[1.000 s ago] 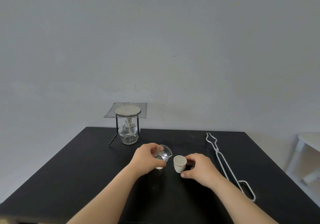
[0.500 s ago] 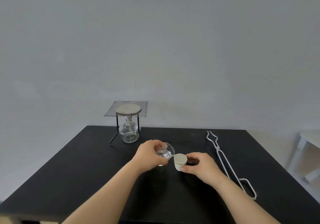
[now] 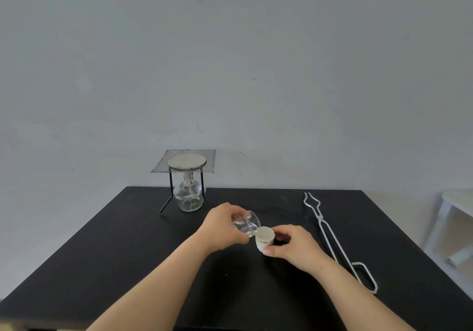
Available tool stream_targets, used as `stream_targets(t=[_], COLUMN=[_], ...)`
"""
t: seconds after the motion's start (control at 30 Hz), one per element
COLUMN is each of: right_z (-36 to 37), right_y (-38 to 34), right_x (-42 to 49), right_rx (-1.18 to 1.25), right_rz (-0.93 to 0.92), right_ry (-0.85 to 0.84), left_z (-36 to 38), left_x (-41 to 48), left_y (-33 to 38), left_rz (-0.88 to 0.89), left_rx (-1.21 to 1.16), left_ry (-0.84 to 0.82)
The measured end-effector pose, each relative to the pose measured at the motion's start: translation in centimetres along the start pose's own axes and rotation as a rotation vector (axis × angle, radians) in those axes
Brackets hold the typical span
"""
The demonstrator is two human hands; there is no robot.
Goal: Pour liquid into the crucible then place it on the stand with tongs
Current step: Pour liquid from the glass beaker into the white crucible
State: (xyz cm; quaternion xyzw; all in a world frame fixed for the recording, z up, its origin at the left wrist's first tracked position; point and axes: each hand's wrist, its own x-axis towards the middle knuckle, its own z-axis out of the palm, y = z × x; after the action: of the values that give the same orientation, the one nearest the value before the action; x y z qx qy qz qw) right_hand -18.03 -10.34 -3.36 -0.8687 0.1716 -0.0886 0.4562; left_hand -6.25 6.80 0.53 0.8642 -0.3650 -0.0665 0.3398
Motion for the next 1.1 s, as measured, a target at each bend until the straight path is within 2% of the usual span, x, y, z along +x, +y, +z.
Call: stream_targets(t=[1.1], right_z=[0.1], right_y=[0.1], right_x=[0.0], right_rx=[-0.085], right_rz=[-0.015], right_ry=[0.014], left_z=[-2.0], left_x=[0.5], left_y=[1.8], left_rz=[0.064], left_rx=[0.125], left_ry=[-0.005])
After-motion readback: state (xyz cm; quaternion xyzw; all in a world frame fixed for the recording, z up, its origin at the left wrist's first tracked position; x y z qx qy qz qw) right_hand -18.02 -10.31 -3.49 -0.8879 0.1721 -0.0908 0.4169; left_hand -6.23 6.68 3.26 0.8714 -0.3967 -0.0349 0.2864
